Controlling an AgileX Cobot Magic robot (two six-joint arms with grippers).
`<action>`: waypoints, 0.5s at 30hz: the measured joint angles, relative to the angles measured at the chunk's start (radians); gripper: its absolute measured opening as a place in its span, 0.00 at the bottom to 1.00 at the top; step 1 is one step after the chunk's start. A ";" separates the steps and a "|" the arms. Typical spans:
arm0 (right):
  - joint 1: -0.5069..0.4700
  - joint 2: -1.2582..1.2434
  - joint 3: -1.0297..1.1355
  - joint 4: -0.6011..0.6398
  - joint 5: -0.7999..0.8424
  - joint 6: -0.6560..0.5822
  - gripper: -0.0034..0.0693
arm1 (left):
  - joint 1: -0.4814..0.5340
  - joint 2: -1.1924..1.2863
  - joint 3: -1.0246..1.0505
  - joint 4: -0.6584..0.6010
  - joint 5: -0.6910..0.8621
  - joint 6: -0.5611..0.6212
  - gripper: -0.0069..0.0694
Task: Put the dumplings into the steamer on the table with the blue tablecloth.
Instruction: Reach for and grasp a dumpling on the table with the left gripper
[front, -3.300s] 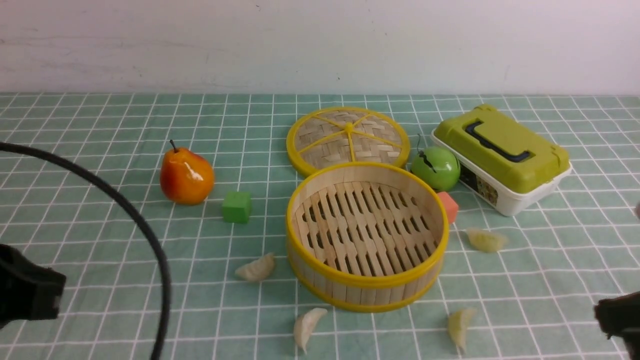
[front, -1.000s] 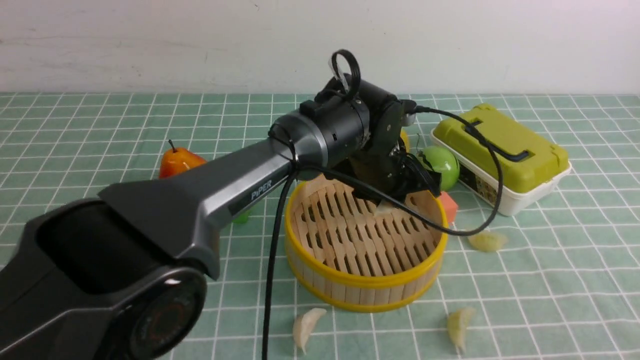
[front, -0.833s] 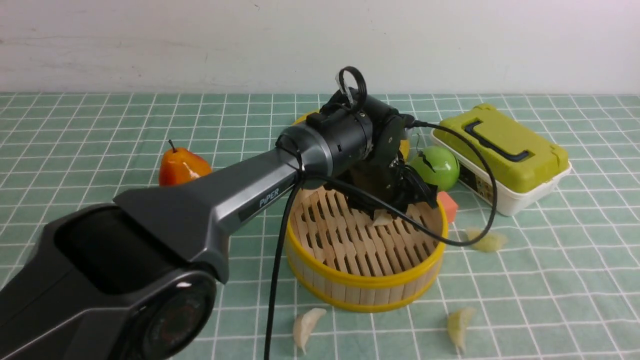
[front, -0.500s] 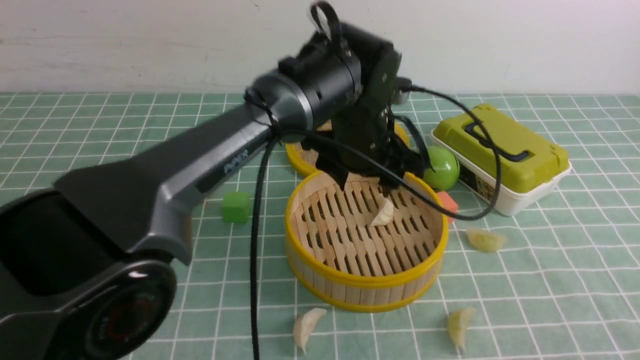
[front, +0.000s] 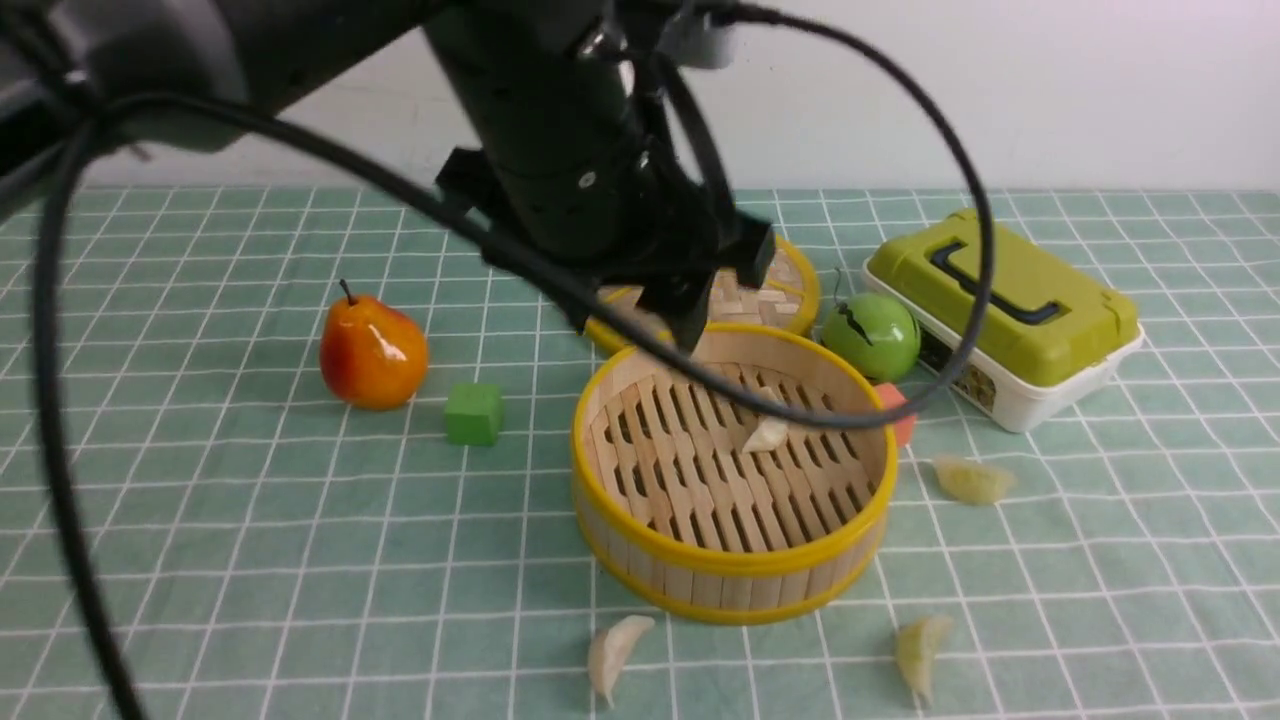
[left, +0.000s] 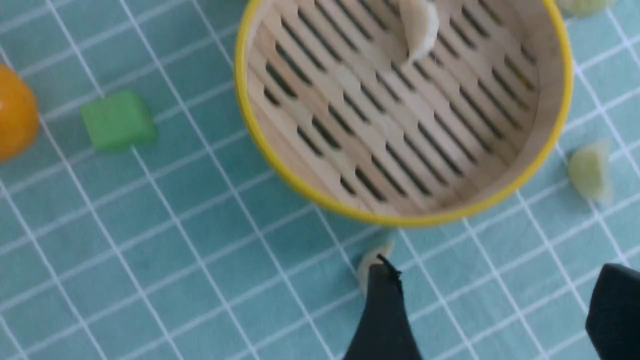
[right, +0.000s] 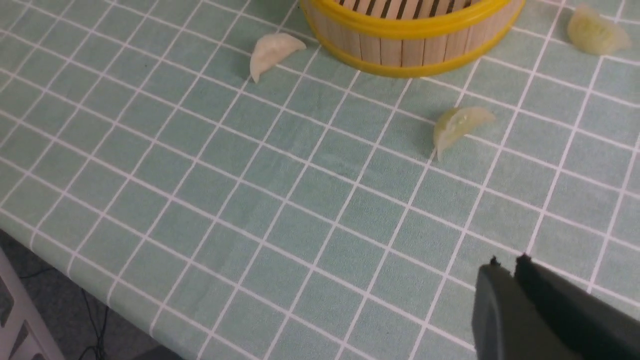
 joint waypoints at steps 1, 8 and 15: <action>0.000 0.000 0.000 0.000 -0.001 0.000 0.10 | -0.001 -0.030 0.070 -0.022 0.000 0.000 0.75; 0.000 0.000 0.000 -0.003 -0.024 0.000 0.11 | -0.077 -0.103 0.463 -0.034 -0.112 0.001 0.75; 0.000 0.000 0.000 -0.033 -0.028 0.000 0.12 | -0.119 -0.044 0.578 -0.003 -0.400 0.001 0.75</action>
